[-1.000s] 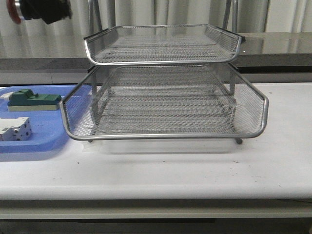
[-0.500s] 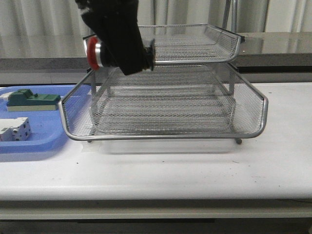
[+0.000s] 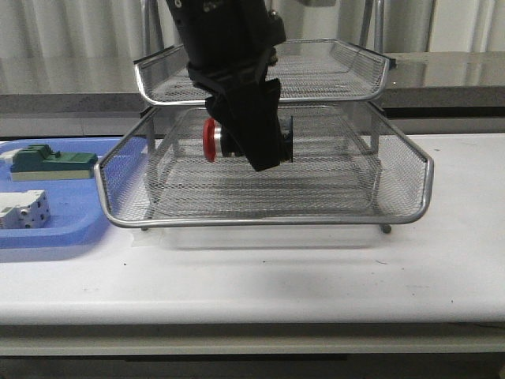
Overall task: Place button on rack with both arms
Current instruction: 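Carry the button over the pulled-out tray and lower it in, then open the left gripper and withdraw it upward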
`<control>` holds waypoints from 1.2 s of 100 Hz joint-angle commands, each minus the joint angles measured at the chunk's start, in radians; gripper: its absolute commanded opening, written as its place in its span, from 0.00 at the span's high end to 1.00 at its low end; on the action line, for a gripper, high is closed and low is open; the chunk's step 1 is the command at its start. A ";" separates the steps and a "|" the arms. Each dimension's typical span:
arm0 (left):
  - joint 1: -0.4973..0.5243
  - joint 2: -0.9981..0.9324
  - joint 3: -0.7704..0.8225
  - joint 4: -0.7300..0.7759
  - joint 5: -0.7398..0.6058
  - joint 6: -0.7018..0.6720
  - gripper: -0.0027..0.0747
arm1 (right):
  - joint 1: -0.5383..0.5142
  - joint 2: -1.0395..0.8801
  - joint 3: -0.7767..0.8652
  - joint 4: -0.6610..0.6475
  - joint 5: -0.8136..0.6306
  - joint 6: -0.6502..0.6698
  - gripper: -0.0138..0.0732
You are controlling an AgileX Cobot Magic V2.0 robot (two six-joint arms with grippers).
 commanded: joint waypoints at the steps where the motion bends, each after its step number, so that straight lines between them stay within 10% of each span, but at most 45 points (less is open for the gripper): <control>1: -0.007 -0.039 -0.027 -0.015 -0.034 -0.009 0.73 | -0.003 0.001 -0.033 0.010 -0.052 -0.002 0.92; 23: -0.007 -0.024 -0.027 -0.015 -0.038 -0.009 0.40 | -0.003 0.001 -0.033 0.010 -0.052 -0.002 0.92; 120: 0.213 -0.309 -0.082 -0.010 0.198 -0.361 0.40 | -0.003 0.001 -0.033 0.010 -0.052 -0.002 0.92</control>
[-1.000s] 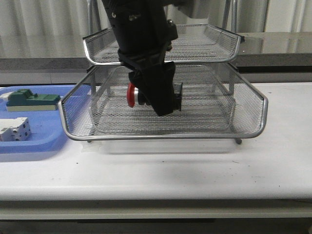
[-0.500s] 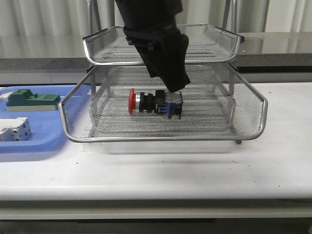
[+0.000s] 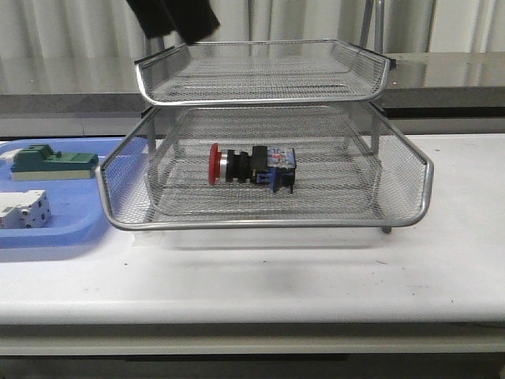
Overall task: Place button on rack with both arms
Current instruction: 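Open the left gripper and withdraw it upward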
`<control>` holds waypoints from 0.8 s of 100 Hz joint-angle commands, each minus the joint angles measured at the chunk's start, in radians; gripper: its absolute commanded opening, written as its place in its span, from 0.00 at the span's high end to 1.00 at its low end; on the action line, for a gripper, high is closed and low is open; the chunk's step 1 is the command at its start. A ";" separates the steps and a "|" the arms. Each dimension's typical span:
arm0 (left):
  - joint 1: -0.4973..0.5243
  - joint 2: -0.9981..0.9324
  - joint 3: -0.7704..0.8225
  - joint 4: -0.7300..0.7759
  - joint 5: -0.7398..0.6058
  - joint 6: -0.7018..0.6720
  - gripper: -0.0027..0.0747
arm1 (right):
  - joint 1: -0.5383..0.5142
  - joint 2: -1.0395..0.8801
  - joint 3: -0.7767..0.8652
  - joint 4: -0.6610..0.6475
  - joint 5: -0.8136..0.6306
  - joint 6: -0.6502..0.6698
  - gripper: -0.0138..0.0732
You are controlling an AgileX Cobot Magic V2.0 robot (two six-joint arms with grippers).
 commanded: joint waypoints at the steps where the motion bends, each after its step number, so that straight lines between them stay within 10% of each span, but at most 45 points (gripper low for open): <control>1: 0.047 -0.104 0.014 -0.011 -0.021 -0.031 0.40 | -0.003 0.001 -0.033 0.010 -0.052 -0.002 0.92; 80: 0.428 -0.976 0.904 -0.016 -0.611 -0.119 0.40 | -0.003 0.001 -0.033 0.010 -0.051 -0.002 0.92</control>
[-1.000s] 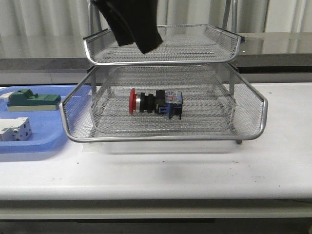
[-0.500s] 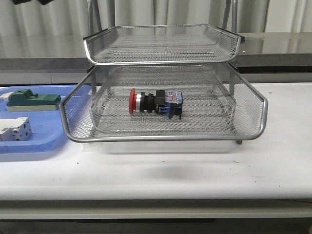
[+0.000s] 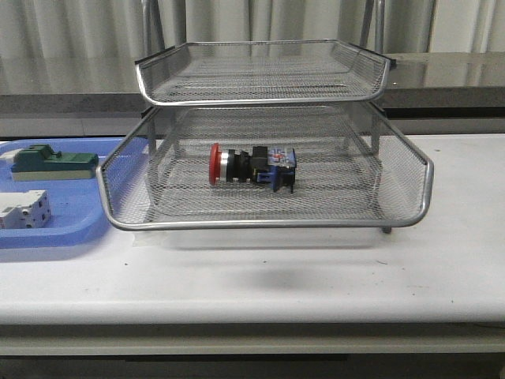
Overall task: Place button on rack with both arms
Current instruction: 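Open the left gripper and withdraw it upward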
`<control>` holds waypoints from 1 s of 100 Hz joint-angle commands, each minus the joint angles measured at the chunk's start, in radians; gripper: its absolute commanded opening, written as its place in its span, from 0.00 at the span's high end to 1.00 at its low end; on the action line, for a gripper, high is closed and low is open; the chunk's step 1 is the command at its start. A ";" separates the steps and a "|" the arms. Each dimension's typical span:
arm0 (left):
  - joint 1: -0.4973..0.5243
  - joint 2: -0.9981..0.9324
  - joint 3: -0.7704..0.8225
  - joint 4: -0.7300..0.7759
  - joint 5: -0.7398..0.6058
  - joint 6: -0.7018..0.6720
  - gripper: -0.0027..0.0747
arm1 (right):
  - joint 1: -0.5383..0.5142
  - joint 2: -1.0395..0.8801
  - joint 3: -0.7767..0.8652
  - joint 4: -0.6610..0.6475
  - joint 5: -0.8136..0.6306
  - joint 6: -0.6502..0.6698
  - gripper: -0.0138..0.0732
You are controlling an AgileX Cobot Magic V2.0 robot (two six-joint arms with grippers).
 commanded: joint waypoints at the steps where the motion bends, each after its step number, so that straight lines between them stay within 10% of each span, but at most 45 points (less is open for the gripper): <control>1: 0.017 -0.105 0.057 -0.017 -0.167 -0.012 0.40 | -0.003 0.001 -0.033 0.010 -0.051 -0.002 0.92; 62: 0.018 -0.460 0.584 -0.060 -0.816 -0.012 0.40 | -0.003 0.001 -0.033 0.010 -0.051 -0.002 0.92; 100: 0.018 -0.460 0.619 -0.060 -0.852 -0.012 0.40 | -0.003 0.001 -0.033 0.010 -0.051 -0.002 0.92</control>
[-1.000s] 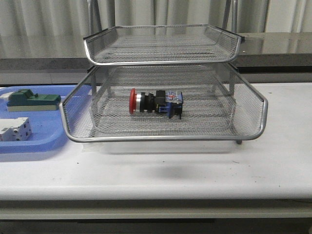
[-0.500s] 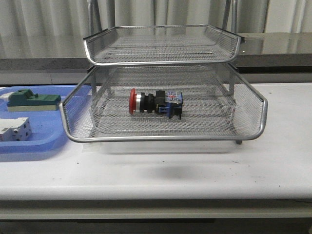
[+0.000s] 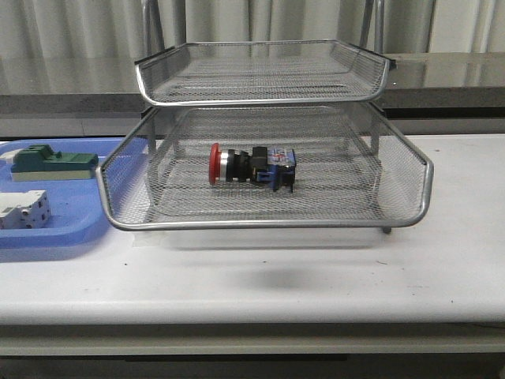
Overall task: Place button on rack with both arms
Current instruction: 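Open the left gripper and withdraw it upward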
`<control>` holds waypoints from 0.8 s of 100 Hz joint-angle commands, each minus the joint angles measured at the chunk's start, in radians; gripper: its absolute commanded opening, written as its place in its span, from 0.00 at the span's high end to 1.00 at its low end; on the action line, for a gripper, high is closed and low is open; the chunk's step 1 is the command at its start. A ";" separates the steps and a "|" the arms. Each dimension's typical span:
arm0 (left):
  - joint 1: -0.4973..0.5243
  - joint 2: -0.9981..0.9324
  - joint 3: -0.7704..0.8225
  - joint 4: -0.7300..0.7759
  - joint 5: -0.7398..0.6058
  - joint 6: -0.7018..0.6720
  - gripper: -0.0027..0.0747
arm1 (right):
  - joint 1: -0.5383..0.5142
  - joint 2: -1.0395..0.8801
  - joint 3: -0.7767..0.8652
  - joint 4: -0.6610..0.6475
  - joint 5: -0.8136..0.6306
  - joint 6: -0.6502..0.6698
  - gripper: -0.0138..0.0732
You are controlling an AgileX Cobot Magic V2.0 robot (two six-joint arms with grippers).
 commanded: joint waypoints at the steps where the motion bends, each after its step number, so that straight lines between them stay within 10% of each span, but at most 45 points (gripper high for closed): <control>1: 0.003 0.007 -0.029 -0.011 -0.093 -0.008 0.41 | -0.003 0.001 -0.033 0.010 -0.051 -0.002 0.92; 35: 0.003 0.007 -0.029 -0.011 -0.097 -0.008 0.99 | -0.003 0.001 -0.033 0.010 -0.051 -0.002 0.92; 80: 0.003 0.007 -0.029 -0.011 -0.108 -0.008 0.99 | -0.003 0.001 -0.033 0.038 -0.063 -0.002 0.92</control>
